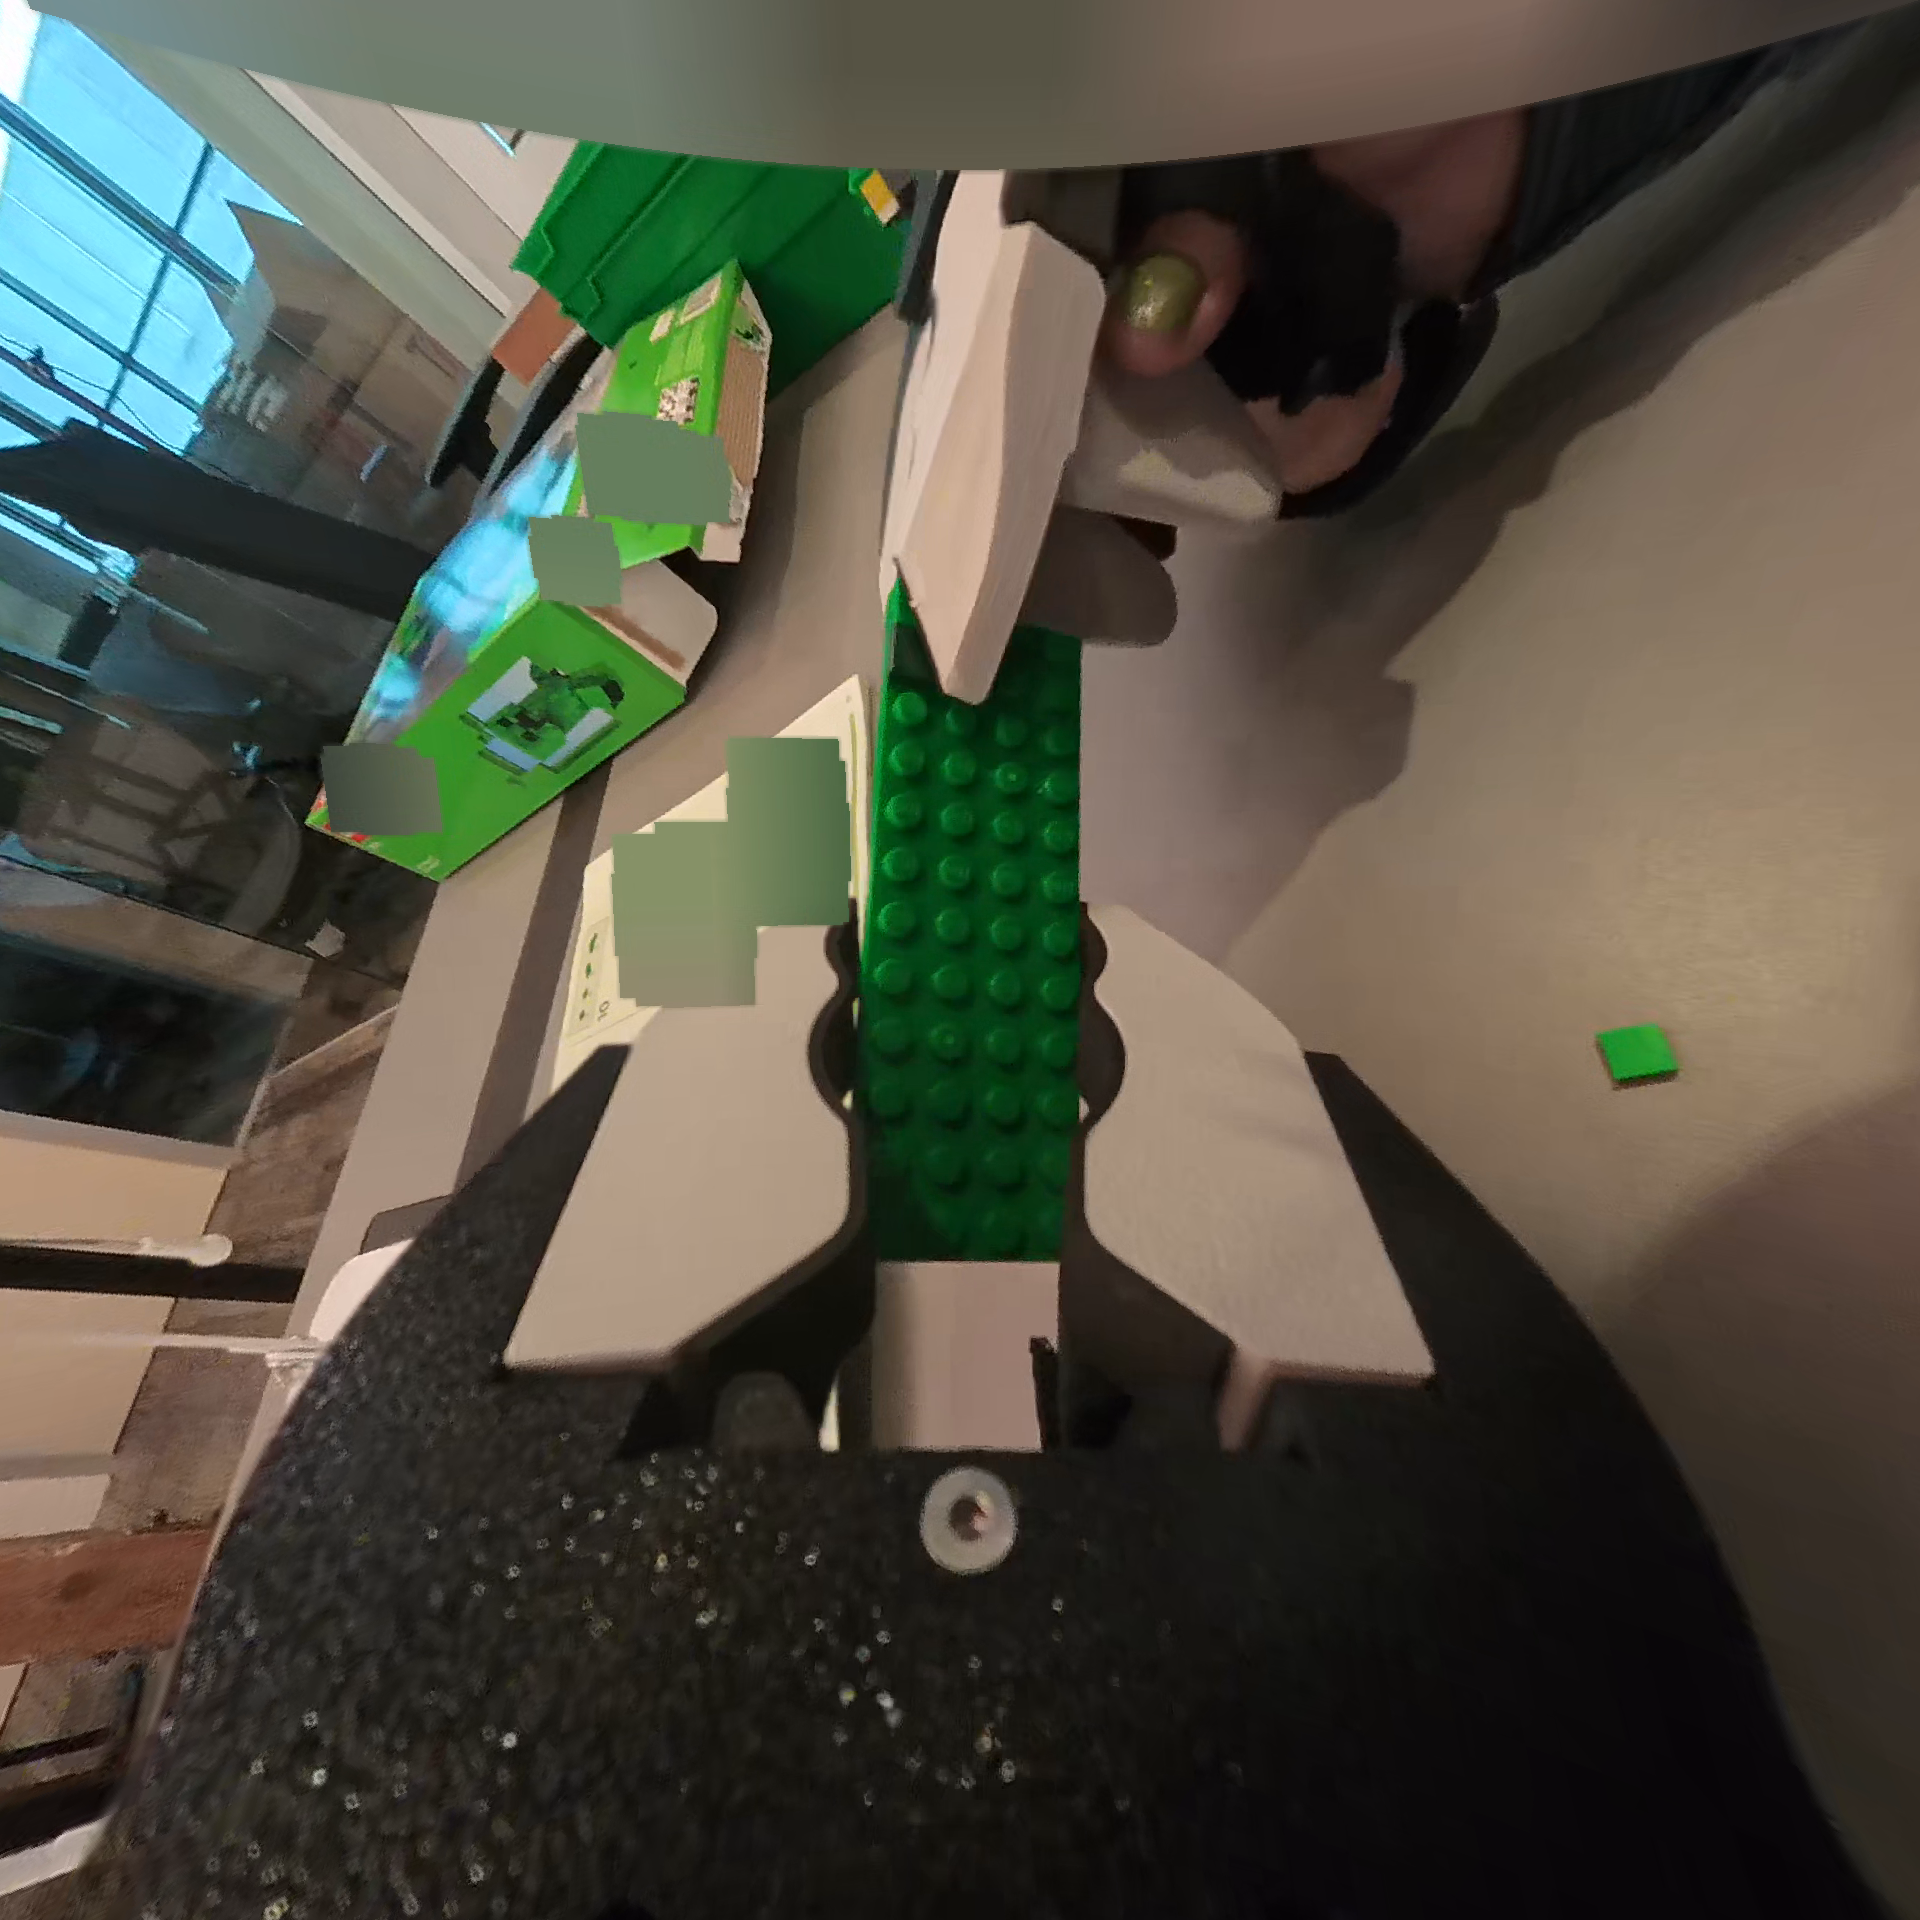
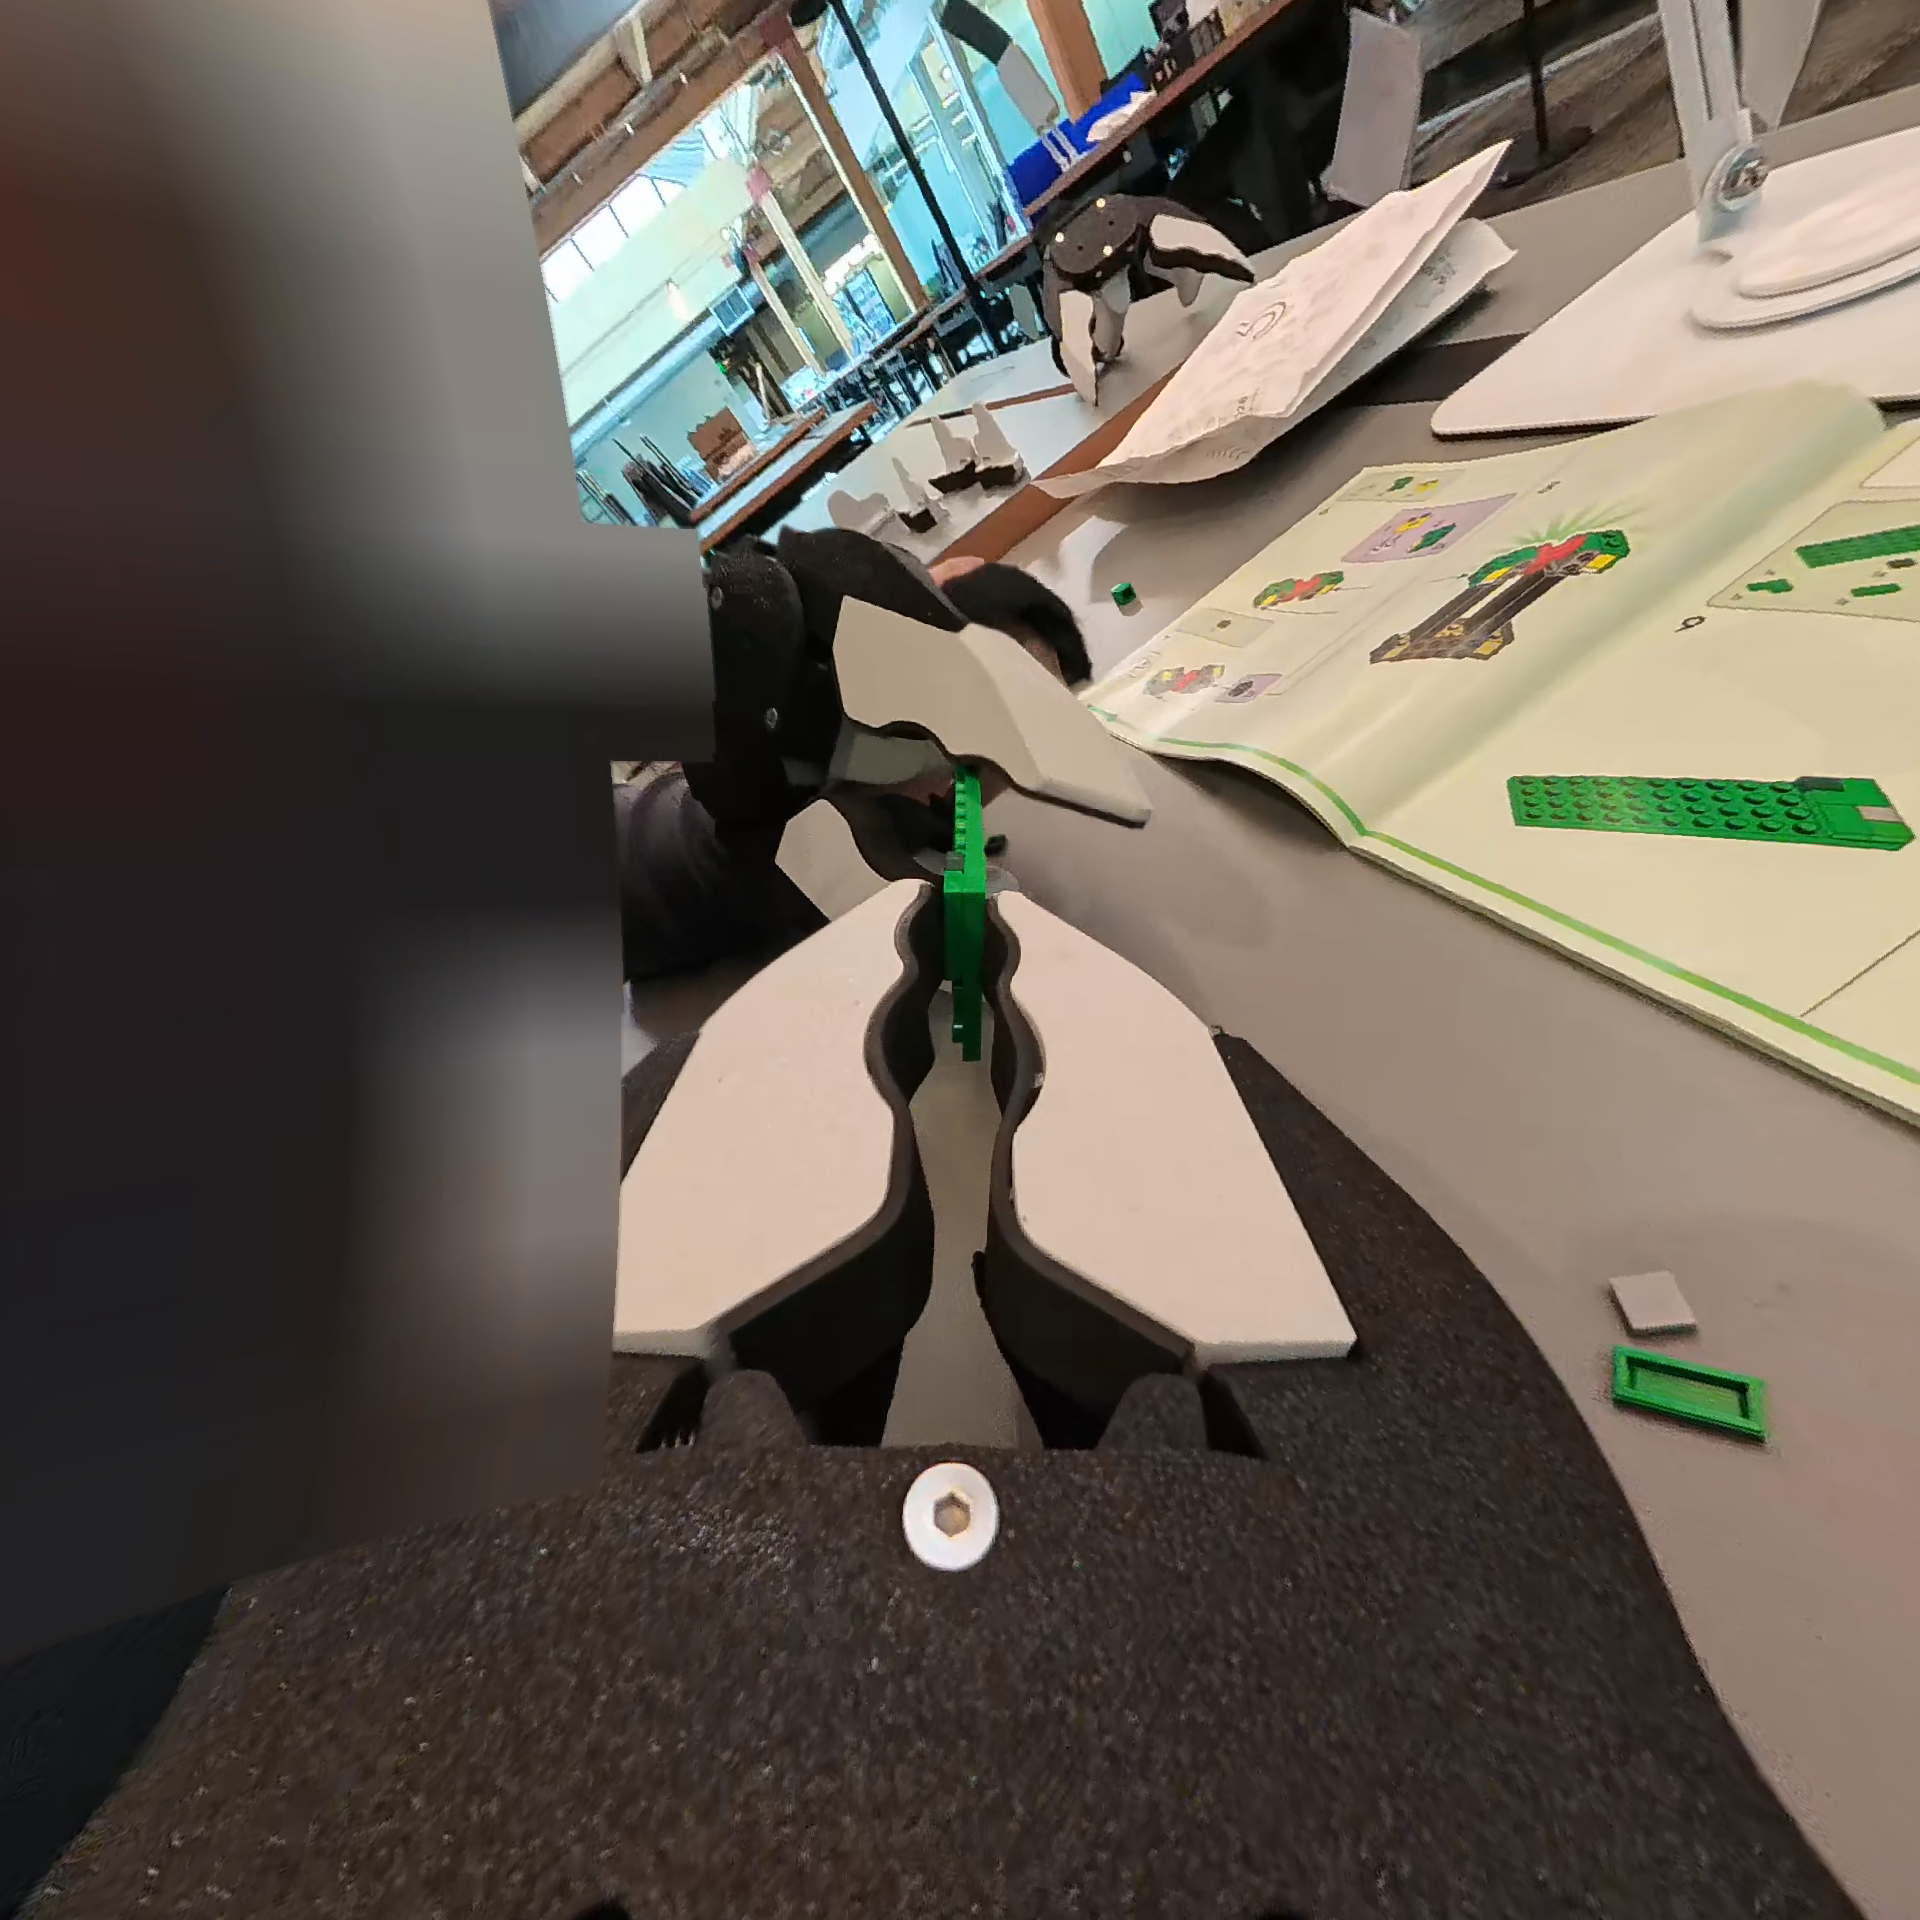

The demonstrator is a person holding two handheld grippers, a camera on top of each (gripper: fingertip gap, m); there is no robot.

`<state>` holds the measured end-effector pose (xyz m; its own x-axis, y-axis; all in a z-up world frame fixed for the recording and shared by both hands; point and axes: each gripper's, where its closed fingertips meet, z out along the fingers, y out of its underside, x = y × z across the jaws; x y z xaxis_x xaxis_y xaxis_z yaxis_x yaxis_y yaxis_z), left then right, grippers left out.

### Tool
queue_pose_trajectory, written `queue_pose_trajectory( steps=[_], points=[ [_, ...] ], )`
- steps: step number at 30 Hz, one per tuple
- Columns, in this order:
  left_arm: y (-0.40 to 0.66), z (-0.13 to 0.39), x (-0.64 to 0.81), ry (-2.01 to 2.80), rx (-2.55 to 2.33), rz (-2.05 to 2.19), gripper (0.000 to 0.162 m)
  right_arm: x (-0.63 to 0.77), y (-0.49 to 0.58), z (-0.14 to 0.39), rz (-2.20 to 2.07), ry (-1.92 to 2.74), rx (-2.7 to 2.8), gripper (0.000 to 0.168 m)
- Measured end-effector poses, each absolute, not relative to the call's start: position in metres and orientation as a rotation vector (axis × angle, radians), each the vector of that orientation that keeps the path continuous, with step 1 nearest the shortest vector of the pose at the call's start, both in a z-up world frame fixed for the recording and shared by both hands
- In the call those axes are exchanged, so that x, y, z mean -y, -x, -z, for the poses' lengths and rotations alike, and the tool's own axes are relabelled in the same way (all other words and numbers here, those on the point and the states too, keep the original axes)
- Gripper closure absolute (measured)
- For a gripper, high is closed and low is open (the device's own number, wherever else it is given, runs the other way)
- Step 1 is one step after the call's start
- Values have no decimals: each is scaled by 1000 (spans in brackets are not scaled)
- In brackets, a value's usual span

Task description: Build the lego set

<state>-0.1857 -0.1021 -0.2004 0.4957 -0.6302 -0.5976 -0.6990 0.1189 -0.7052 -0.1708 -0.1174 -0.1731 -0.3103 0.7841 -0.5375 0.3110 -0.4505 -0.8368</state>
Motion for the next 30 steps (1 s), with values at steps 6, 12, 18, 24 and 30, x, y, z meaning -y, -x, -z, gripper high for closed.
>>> queue_pose_trajectory(
  steps=[6,12,18,24,30],
  points=[
    [180,190,106,1442,-1194,-139,125,114,168,173,-1864,1607,1353,162],
    [186,201,101,1564,-1139,-104,126,108,171,180,-1775,1630,1334,161],
    [213,213,91,1834,-853,70,126,83,163,178,-1440,1515,1317,132],
    [231,227,85,1973,-687,192,126,89,153,191,-1340,1482,1457,137],
    [218,243,92,2046,-749,287,126,101,150,210,-1278,1493,1631,147]
  ],
)
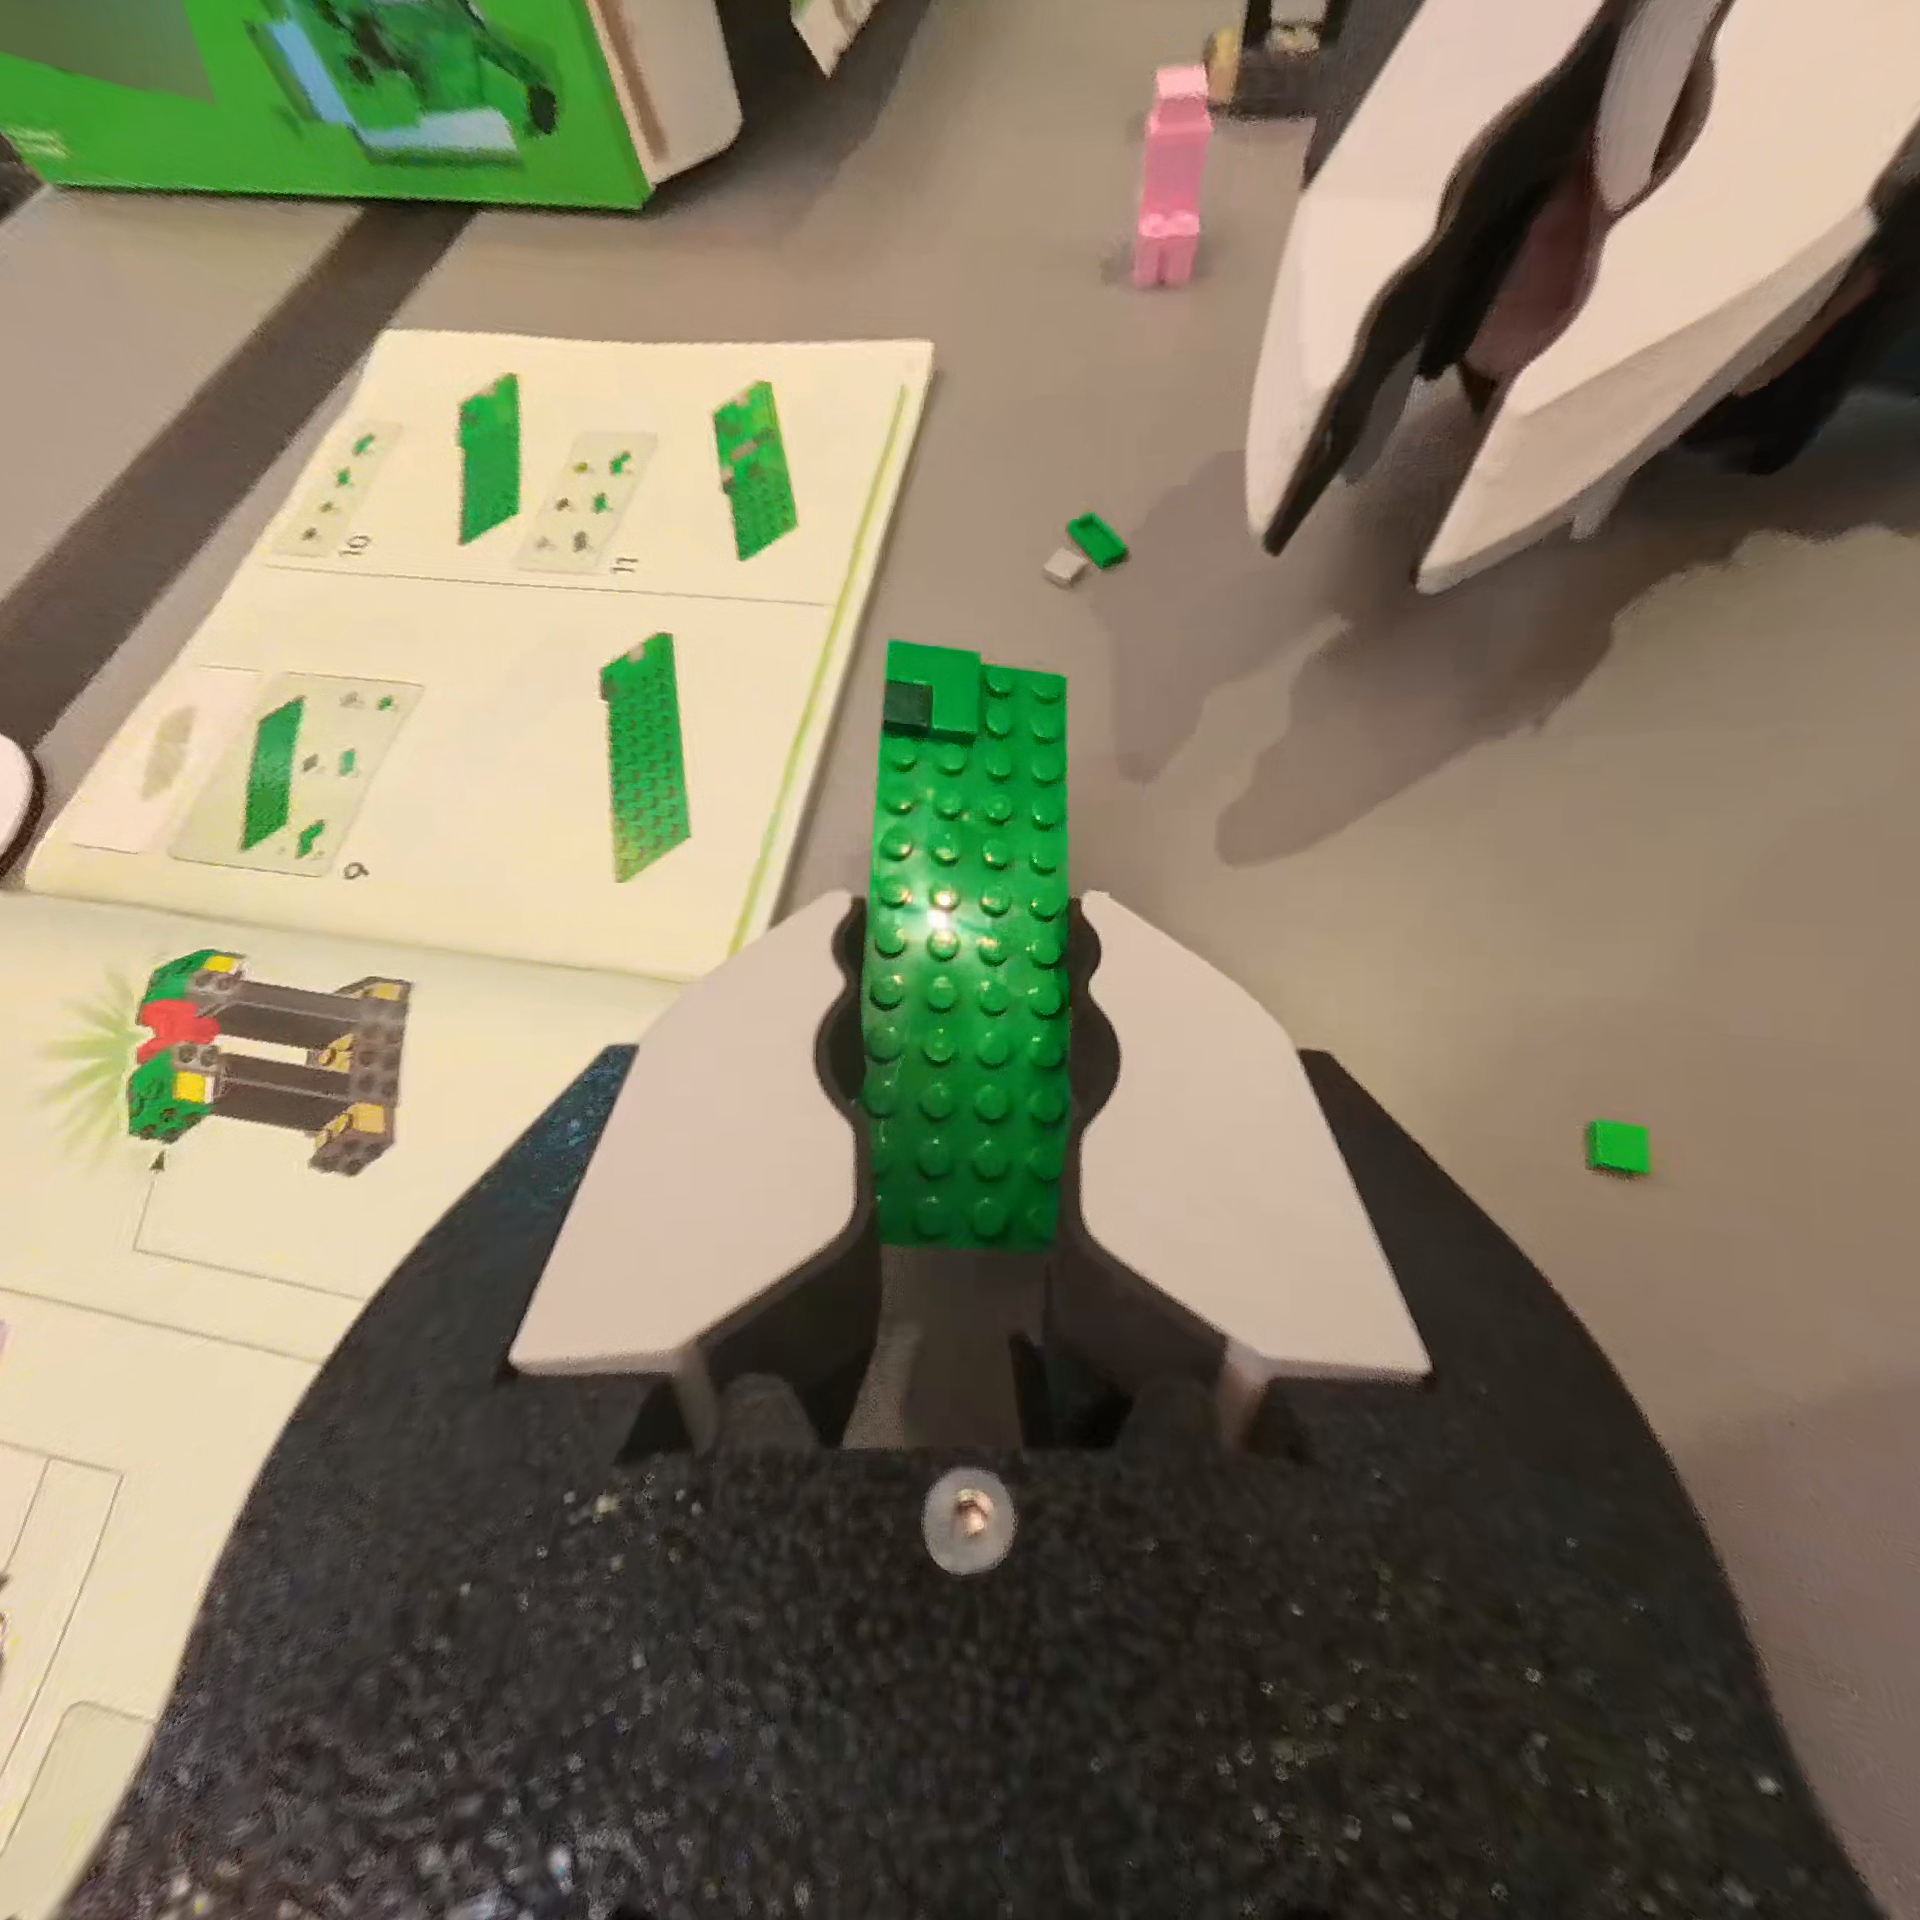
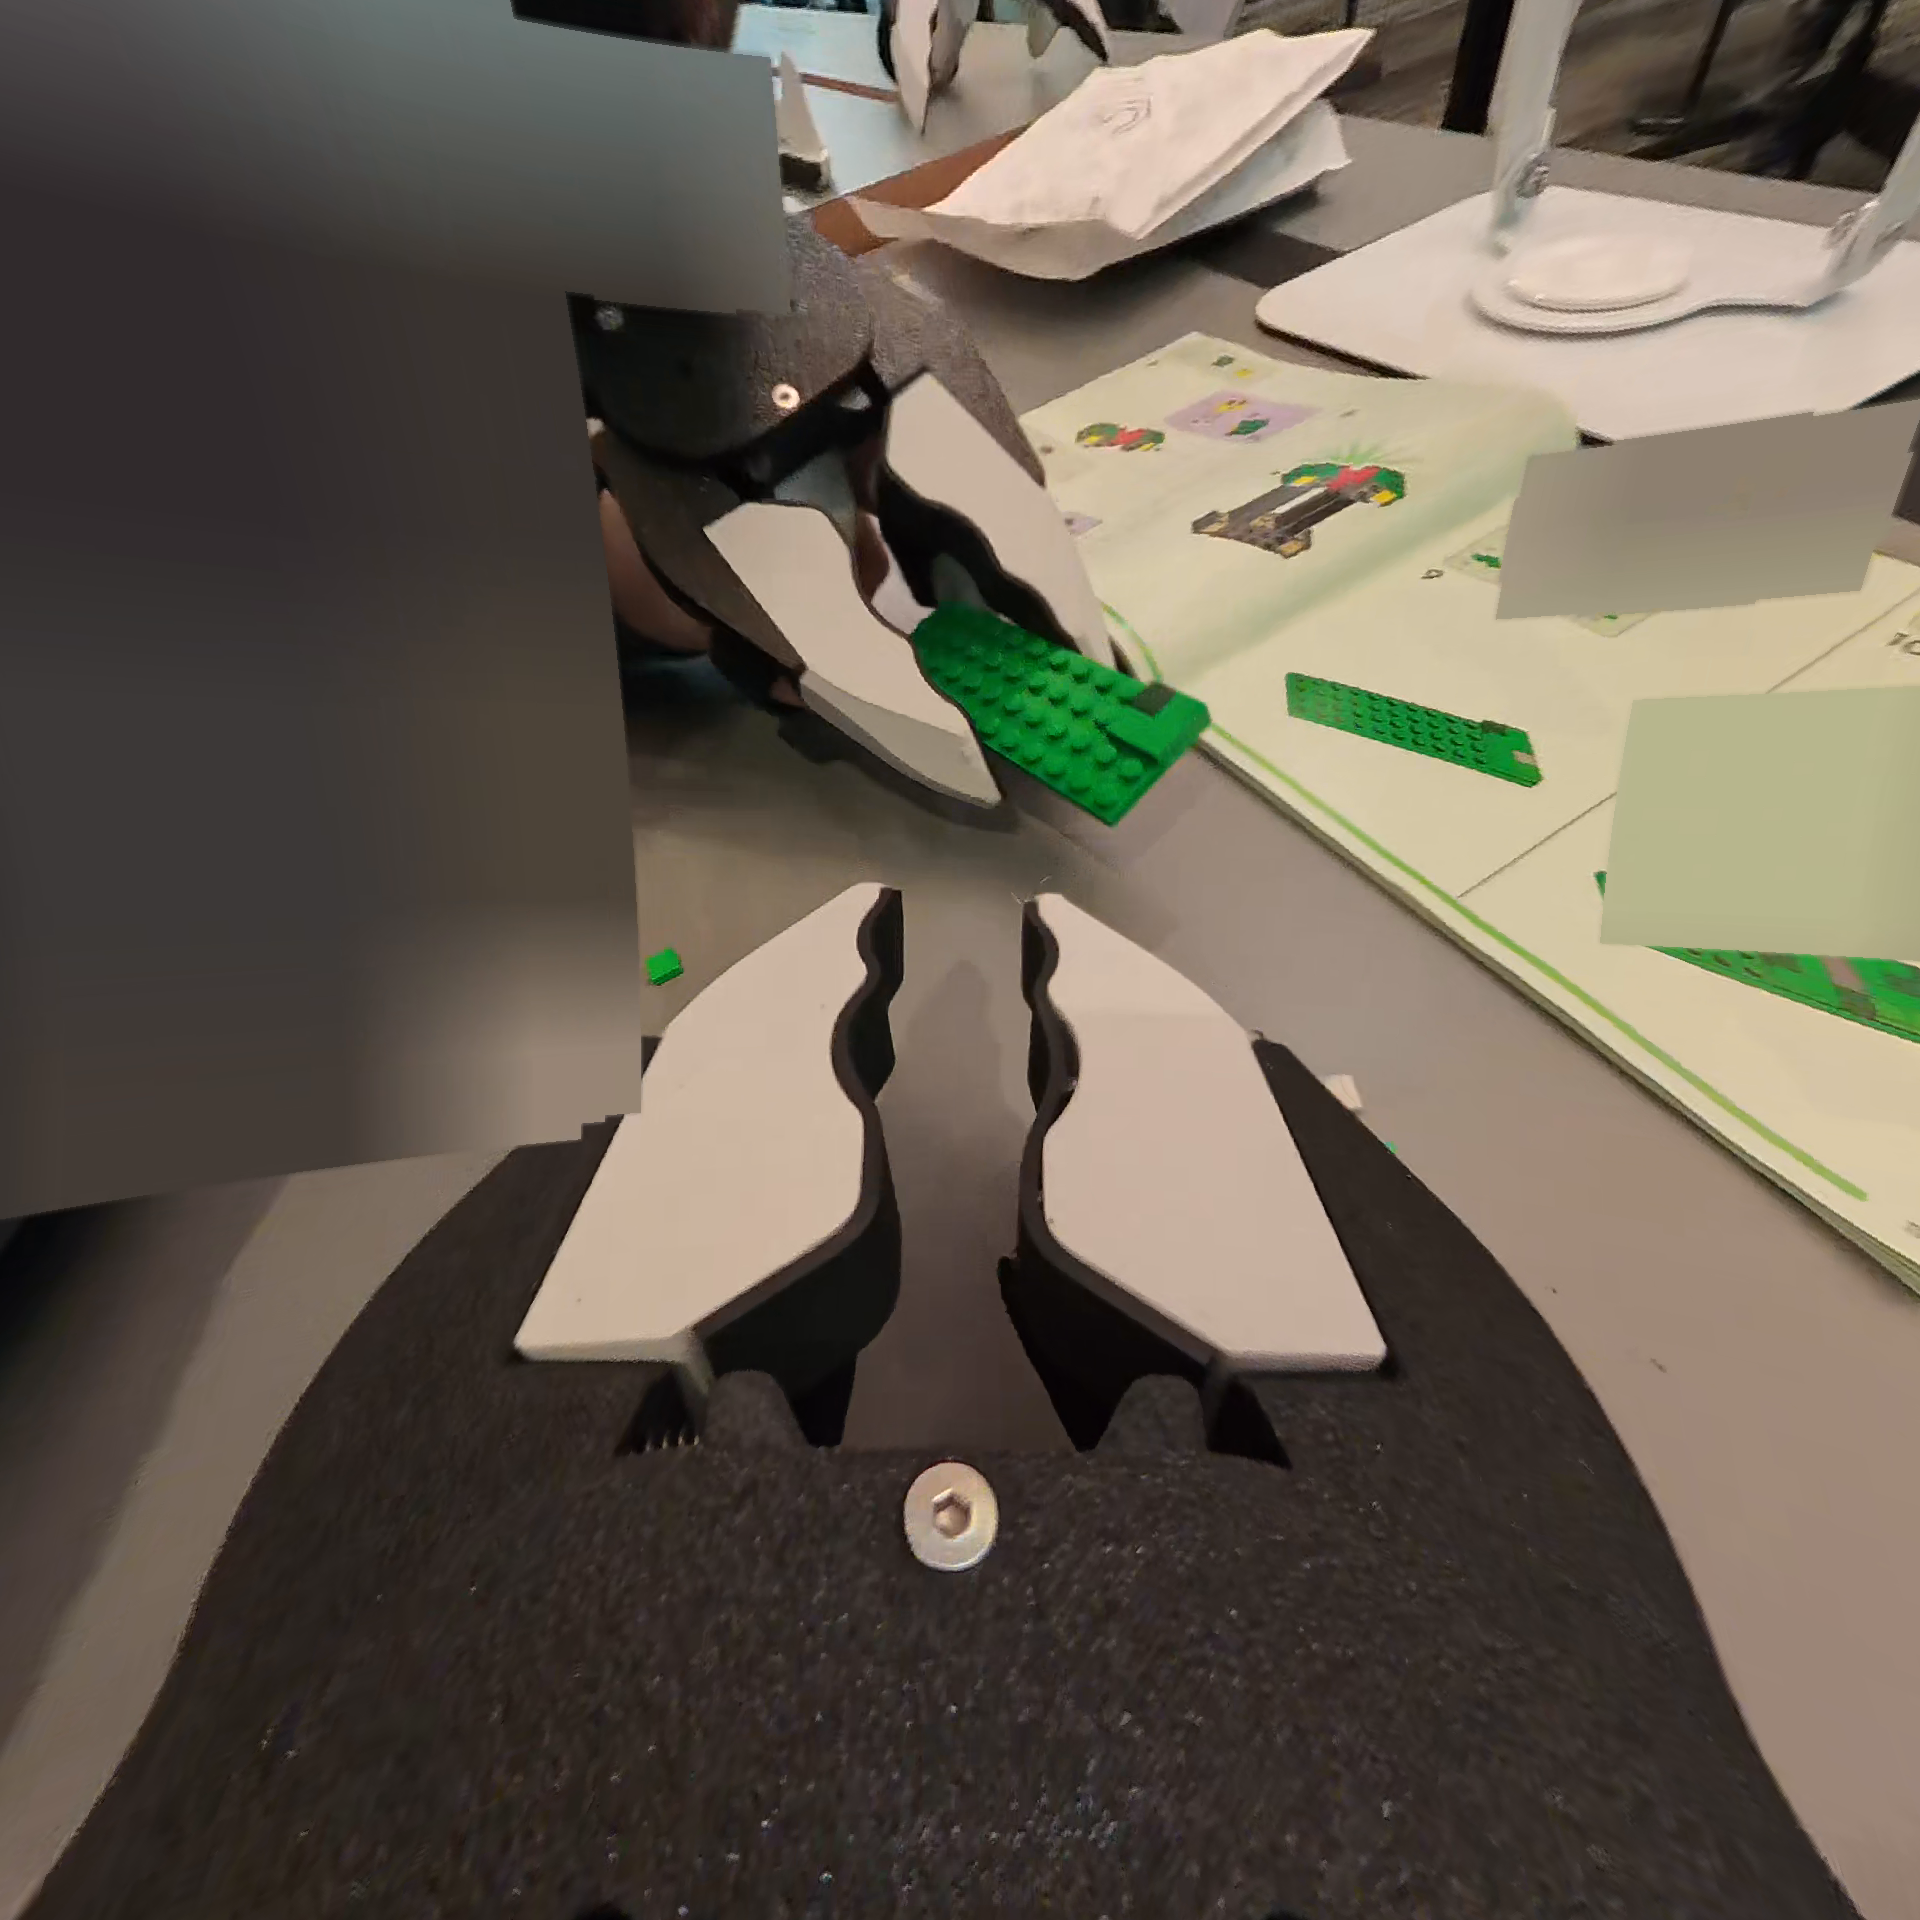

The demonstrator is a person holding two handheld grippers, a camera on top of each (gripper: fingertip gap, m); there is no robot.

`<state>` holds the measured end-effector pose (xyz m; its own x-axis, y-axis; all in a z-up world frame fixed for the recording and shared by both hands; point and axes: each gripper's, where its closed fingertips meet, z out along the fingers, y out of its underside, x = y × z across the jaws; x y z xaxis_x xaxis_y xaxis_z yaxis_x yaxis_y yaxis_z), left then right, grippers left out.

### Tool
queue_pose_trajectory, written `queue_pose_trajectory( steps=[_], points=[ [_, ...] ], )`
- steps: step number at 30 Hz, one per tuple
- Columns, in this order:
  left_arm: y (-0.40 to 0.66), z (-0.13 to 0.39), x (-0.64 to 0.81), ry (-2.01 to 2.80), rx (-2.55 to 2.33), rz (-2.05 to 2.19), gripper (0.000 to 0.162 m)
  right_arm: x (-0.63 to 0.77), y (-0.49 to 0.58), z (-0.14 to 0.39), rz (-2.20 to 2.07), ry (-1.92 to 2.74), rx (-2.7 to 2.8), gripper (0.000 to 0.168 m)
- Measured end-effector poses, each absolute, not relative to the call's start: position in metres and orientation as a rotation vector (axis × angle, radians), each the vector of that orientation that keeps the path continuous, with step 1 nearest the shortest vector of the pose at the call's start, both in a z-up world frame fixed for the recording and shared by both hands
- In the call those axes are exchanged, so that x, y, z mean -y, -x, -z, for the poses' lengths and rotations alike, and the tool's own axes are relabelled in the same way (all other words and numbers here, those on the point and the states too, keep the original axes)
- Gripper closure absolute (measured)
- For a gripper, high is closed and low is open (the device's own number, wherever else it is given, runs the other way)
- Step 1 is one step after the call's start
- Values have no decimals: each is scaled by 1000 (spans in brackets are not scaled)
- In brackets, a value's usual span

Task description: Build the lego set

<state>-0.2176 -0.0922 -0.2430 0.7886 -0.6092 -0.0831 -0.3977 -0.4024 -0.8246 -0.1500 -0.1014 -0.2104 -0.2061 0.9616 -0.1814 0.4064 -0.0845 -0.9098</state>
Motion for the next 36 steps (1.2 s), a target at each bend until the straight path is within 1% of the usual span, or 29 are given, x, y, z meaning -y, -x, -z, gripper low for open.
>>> queue_pose_trajectory(
  steps=[3,7,10,14,17,21,32,33,36],
  points=[
    [211,248,97,2068,-803,317,126,108,149,212,-1238,1443,1693,149],
    [209,255,100,2106,-828,345,126,104,149,218,-1056,1353,1744,149],
    [210,256,99,2106,-834,314,126,89,152,208,-913,1248,1633,150],
    [211,257,98,2114,-834,291,126,77,152,198,-876,1193,1512,155],
    [211,256,98,2106,-823,299,126,67,150,193,-850,1206,1438,155],
    [210,256,98,2112,-820,334,126,50,146,200,-761,1307,1397,153],
    [207,260,100,2134,-857,343,126,33,145,210,-623,1416,1360,153],
    [207,260,100,2134,-857,344,126,32,142,210,-622,1414,1368,154],
    [207,261,100,2137,-856,349,126,28,129,218,-612,1444,1457,167]
  ],
)
